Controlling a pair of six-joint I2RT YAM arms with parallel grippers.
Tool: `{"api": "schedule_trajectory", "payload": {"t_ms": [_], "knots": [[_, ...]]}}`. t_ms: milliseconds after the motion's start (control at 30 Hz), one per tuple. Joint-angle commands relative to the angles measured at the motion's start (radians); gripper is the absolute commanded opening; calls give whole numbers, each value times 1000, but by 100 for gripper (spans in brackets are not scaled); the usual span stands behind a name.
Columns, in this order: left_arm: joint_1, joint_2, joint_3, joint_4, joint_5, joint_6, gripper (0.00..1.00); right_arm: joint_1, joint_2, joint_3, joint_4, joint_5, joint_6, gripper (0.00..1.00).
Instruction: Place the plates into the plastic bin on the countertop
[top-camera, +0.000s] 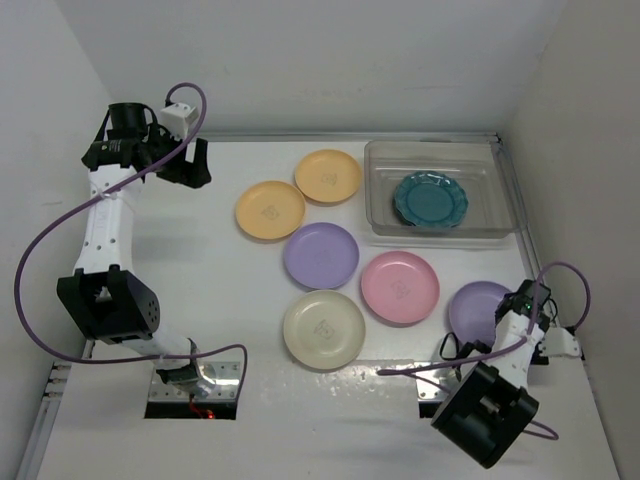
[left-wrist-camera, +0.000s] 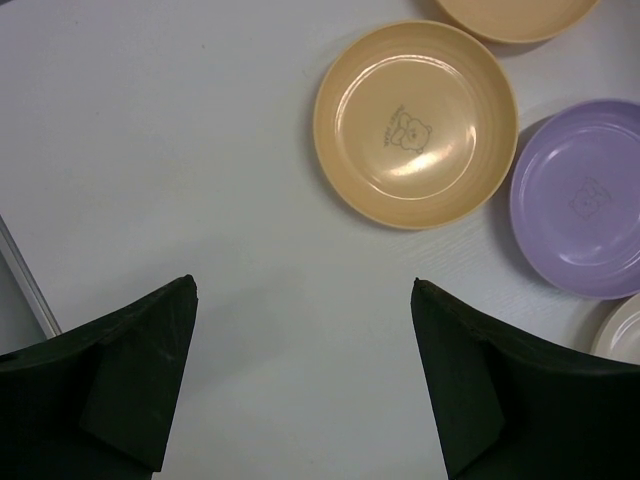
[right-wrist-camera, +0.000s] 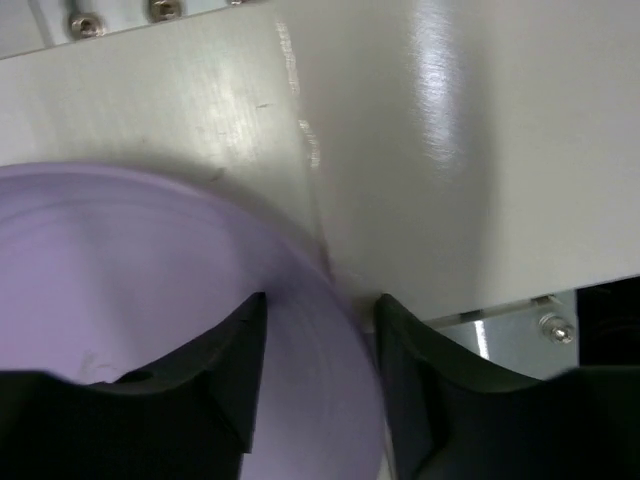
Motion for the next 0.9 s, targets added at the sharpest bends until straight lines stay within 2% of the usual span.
{"api": "schedule_trajectory", "payload": {"t_ms": [0, 33, 67, 167, 267, 333, 600, 700, 867], "knots": [[-5, -13, 38, 0, 23, 16, 89, -6, 13, -35, 39, -37, 43, 44], [-5, -13, 38, 0, 23, 16, 89, -4, 7, -35, 19, -29, 46, 38], [-5, -13, 38, 0, 23, 16, 89, -4, 1, -15, 6, -5, 57, 24], [-5, -13, 38, -10, 35, 16, 89, -6, -69, 12, -65, 73, 114, 0], [-5, -13, 38, -10, 44, 16, 89, -1, -151, 41, -106, 139, 114, 0], [-5, -13, 38, -19, 44, 25, 89, 1, -157, 104, -195, 162, 167, 0], [-5, 5, 68, -19, 44, 26, 89, 11, -286, 305, -215, 73, 169, 0], [-5, 14, 78, -19, 44, 26, 89, 14, -289, 411, -191, 66, 142, 0], [-5, 15, 87, -19, 53, 26, 89, 31, -258, 508, -143, -72, 134, 0]]}}
